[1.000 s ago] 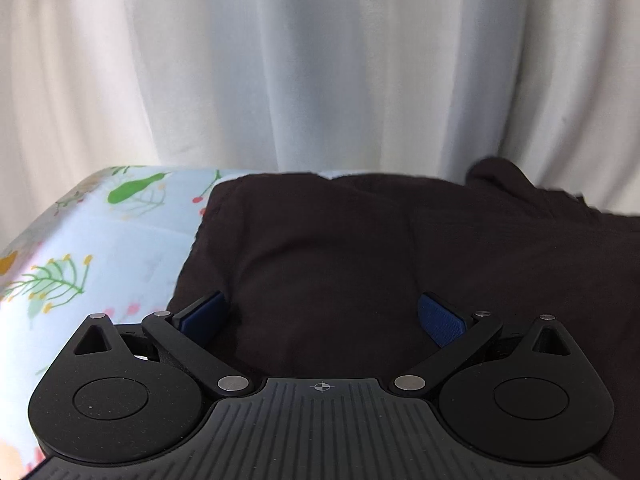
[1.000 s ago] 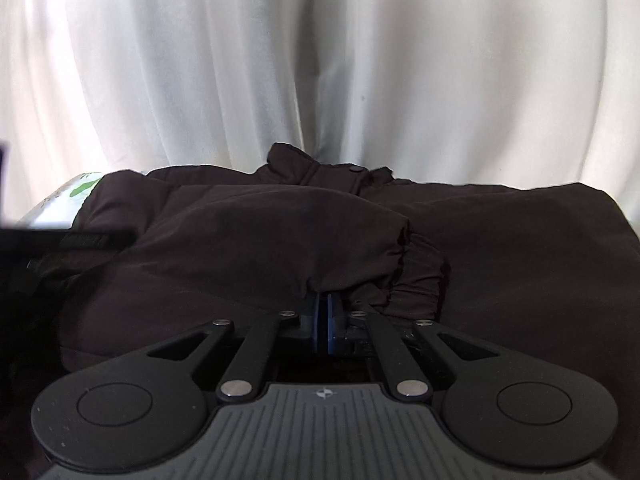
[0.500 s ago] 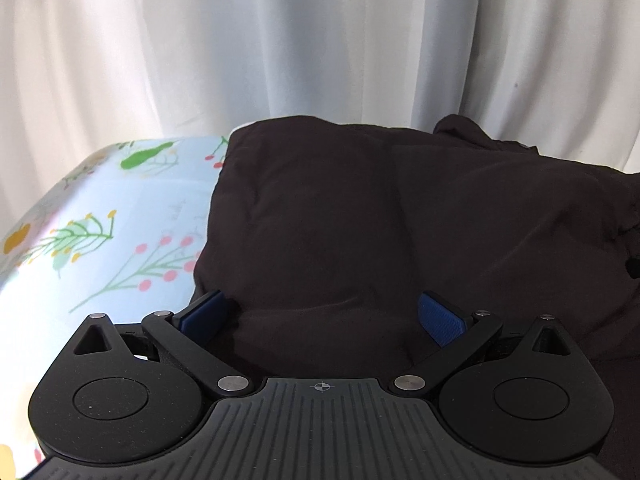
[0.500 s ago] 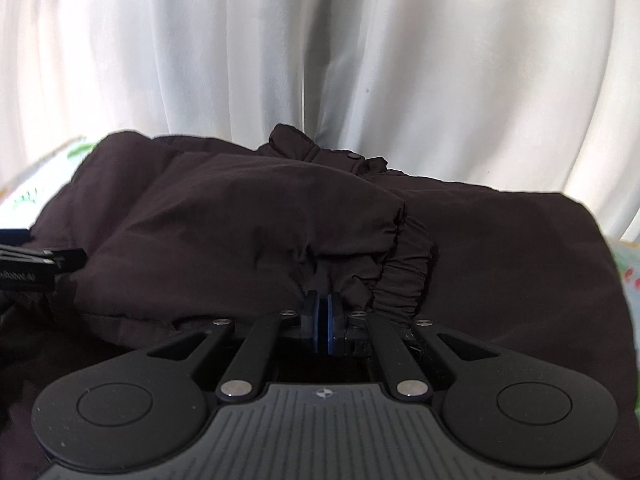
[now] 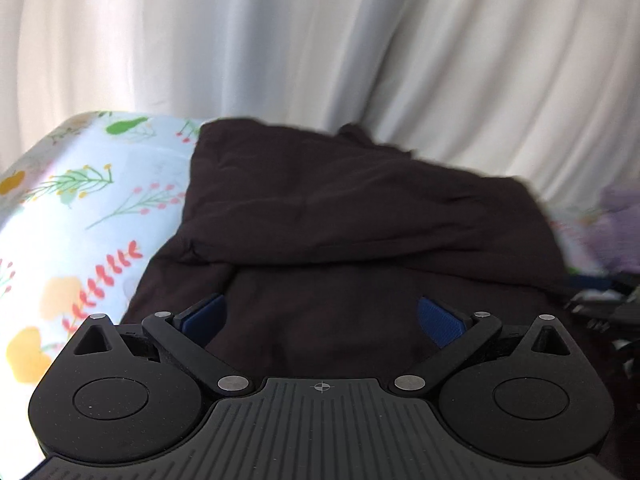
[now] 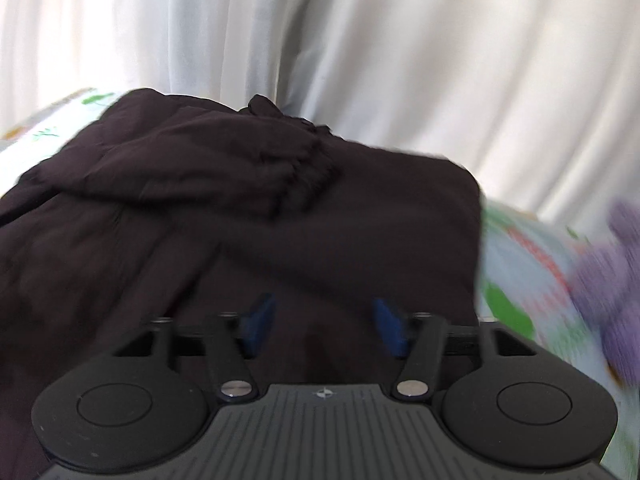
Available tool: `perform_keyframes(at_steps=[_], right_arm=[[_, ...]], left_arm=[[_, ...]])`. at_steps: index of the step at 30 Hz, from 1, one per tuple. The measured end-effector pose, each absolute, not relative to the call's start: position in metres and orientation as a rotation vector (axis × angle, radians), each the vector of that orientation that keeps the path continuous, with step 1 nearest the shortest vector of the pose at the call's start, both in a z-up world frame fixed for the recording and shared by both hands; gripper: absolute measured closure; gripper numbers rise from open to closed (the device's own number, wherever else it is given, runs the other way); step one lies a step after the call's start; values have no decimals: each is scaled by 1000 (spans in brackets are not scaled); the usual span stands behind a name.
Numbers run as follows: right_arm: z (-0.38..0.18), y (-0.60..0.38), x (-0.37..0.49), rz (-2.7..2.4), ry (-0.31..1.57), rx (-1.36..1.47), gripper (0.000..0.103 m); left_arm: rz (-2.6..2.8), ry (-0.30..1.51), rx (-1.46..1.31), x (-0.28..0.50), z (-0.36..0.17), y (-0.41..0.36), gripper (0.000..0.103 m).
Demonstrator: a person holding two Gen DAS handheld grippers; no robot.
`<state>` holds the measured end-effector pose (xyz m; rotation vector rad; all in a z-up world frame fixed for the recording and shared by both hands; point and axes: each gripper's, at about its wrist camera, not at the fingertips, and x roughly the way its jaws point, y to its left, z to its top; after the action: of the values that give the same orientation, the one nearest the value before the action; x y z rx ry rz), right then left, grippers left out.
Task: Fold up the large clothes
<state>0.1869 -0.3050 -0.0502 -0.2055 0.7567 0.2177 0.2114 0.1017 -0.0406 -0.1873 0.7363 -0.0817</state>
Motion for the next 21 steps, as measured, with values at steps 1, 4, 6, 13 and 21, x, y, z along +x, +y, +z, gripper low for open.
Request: perform_keyframes(at_steps=[1,4,6,13,21], right_arm=[[-50,-324,167,206,767,-174,26],[-52,-385,106,193,802,-33,25],[-53,-416,76,146,810,48,23],[-73,-470,32,101,886,244,23],[-93,-486,29,131,1008,371,54]], left_arm=[[-102,716,-187,191,-34,104,0],[-65,734,-154,148,-30,117,0],[21,798,-146,129,-38,135,0],[200,940,-250,94,-67,201,0],[182,1021,-326,80,-83,237,17]])
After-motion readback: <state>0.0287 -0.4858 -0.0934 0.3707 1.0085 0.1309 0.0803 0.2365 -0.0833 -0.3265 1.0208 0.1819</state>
